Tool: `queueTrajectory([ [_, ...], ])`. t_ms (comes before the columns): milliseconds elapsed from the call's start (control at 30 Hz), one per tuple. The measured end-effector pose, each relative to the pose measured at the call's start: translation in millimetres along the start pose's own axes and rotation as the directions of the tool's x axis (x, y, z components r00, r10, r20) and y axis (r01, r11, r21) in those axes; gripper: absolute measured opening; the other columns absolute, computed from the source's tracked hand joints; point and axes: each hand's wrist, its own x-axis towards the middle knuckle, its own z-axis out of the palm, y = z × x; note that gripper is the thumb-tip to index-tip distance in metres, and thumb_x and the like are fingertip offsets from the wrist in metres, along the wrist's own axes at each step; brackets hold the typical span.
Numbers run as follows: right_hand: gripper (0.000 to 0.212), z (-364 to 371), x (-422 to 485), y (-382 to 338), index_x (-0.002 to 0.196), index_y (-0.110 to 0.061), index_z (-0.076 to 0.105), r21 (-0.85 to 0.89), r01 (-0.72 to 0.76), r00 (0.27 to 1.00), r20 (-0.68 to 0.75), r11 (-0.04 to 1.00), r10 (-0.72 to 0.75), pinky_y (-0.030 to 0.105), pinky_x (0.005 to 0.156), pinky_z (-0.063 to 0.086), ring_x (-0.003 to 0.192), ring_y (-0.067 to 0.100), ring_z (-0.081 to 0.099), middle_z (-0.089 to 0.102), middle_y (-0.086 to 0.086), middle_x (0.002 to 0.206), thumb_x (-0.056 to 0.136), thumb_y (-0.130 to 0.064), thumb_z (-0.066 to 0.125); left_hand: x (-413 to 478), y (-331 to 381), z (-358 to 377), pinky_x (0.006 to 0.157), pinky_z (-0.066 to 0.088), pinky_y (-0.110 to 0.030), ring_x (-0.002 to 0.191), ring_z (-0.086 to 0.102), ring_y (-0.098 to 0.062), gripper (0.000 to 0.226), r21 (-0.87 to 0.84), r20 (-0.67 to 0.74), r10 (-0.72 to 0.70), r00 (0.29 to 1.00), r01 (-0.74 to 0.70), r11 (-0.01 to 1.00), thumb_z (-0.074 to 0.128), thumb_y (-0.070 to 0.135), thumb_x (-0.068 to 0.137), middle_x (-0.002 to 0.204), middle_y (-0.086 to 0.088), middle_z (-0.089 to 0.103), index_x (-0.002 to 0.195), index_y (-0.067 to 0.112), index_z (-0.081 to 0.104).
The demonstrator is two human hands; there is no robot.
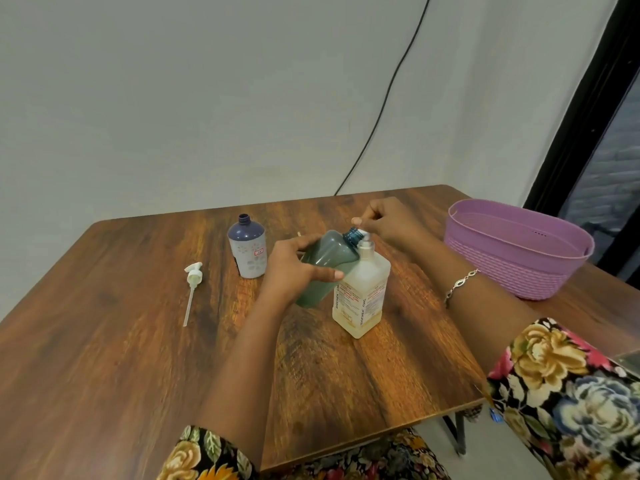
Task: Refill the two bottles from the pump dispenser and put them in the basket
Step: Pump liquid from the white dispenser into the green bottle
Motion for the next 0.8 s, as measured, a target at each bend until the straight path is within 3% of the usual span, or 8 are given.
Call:
queueTrajectory([
  [200, 0.024, -11, 1, -17, 0.064, -0.010, 0.053, 0.016, 0.010, 0.999, 0.039, 1.000, -0.011, 0.028, 0.074, 0.046, 0.069, 0.007, 0.051, 0.056, -0.001, 0.070, 0.086, -0.013, 0.064, 1, 10, -4, 0.097, 0.043, -0.044, 0.106, 0.051, -0.018, 0.068, 0.035, -0.017, 0.047, 0.999, -0.046, 0.998, 0.082, 0.010, 0.061, 0.114, 0.004, 0.059, 0.124, 0.014, 0.057],
  [333, 0.027, -7, -2, -9, 0.064, -0.013, 0.050, 0.031, -0.001, 0.999, 0.036, 1.000, 0.000, 0.019, 0.060, 0.039, 0.065, 0.005, 0.047, 0.054, -0.004, 0.069, 0.087, -0.015, 0.063, 0, 6, -3, 0.097, 0.043, -0.043, 0.106, 0.052, -0.019, 0.069, 0.024, 0.001, 0.030, 1.000, -0.030, 0.999, 0.082, 0.009, 0.060, 0.118, 0.000, 0.060, 0.125, 0.014, 0.057],
  [567, 0.027, -4, -4, -7, 0.065, -0.014, 0.048, 0.041, -0.002, 1.000, 0.019, 0.999, 0.001, 0.020, 0.062, 0.039, 0.064, 0.004, 0.046, 0.054, -0.005, 0.067, 0.088, -0.017, 0.062, -2, 3, -1, 0.096, 0.044, -0.045, 0.108, 0.053, -0.022, 0.066, 0.000, 0.011, 0.018, 1.000, -0.018, 1.000, 0.081, 0.007, 0.061, 0.117, -0.002, 0.060, 0.123, 0.014, 0.058],
  [667, 0.025, -15, -2, -17, 0.065, -0.013, 0.051, 0.034, -0.004, 0.997, 0.083, 0.999, 0.001, 0.021, 0.061, 0.039, 0.066, 0.007, 0.049, 0.057, -0.003, 0.072, 0.086, -0.016, 0.064, 0, 9, -4, 0.097, 0.044, -0.047, 0.107, 0.053, -0.021, 0.066, 0.014, -0.002, 0.034, 0.999, -0.034, 0.999, 0.081, 0.007, 0.062, 0.111, 0.003, 0.060, 0.123, 0.014, 0.057],
  [800, 0.025, -12, -2, -16, 0.066, -0.013, 0.050, 0.031, -0.024, 0.997, 0.072, 0.999, 0.022, 0.018, 0.057, 0.037, 0.063, 0.001, 0.048, 0.057, -0.005, 0.072, 0.087, -0.015, 0.063, 0, 9, -4, 0.095, 0.045, -0.044, 0.104, 0.053, -0.019, 0.064, 0.012, 0.002, 0.037, 0.999, -0.037, 0.999, 0.080, 0.006, 0.062, 0.106, 0.006, 0.058, 0.122, 0.014, 0.058],
])
